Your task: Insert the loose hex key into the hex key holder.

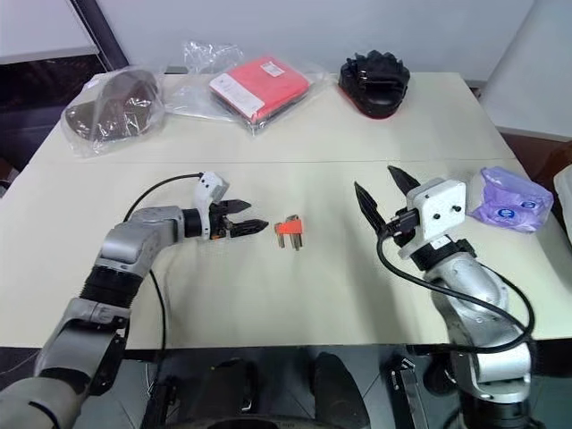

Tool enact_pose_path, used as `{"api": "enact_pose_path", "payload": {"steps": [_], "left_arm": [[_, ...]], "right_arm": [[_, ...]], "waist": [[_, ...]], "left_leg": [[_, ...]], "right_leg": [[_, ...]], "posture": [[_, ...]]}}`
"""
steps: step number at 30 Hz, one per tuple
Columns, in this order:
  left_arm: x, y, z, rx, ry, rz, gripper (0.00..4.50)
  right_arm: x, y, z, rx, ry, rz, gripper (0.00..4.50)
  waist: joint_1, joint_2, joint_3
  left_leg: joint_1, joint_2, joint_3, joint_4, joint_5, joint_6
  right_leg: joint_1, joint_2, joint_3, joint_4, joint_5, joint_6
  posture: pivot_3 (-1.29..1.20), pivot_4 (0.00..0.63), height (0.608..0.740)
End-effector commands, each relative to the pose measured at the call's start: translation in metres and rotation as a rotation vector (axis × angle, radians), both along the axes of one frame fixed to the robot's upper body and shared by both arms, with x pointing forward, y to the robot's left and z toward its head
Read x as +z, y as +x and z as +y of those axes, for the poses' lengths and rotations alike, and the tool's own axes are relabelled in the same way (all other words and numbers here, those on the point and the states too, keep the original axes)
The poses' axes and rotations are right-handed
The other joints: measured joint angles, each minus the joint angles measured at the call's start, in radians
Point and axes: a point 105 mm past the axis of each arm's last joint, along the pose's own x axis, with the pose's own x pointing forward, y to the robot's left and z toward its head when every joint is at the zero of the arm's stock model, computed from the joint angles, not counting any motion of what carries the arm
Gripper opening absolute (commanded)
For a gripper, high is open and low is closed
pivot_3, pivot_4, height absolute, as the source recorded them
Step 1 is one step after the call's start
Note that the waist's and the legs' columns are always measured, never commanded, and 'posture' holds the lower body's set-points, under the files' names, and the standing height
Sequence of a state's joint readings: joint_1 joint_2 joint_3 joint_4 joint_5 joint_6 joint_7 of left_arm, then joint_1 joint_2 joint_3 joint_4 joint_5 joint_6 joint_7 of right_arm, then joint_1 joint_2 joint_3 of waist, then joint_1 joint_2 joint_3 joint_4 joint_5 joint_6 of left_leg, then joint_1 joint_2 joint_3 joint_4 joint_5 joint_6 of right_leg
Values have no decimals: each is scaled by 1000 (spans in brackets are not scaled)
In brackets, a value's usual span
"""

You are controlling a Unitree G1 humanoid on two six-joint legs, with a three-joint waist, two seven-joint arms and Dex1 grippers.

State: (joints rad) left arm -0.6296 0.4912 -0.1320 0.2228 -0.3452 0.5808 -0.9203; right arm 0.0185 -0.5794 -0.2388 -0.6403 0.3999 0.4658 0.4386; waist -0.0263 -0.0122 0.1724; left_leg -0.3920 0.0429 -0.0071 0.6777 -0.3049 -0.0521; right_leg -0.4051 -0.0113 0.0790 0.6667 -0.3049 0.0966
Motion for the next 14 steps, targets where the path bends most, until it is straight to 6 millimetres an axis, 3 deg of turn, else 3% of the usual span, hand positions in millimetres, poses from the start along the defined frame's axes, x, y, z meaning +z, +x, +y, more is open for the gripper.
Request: {"api": "enact_pose_path", "payload": {"steps": [1,10,14], "left_arm": [[44,-9,-1,-114,3,-173,4427],[83,-38,14,-226,32,-264,4427],[87,-47,22,-230,52,-271,4427]], "right_arm": [[-4,-13,-11,88,-109,100,3049],[7,-44,-25,284,-400,305,3049],[20,-42,-30,277,-429,280,3049]], "waist": [[10,0,0],[10,-1,1],[10,-1,1]], "left_leg": [[0,0,0,0,0,0],[0,0,0,1,-1,1],[0,1,0,1,-1,2]], "right_leg": [[0,0,0,0,0,0],[1,1,0,-1,0,0],[2,1,0,-1,0,0]], "posture": [[0,150,740],[0,150,740],[0,150,740]]}}
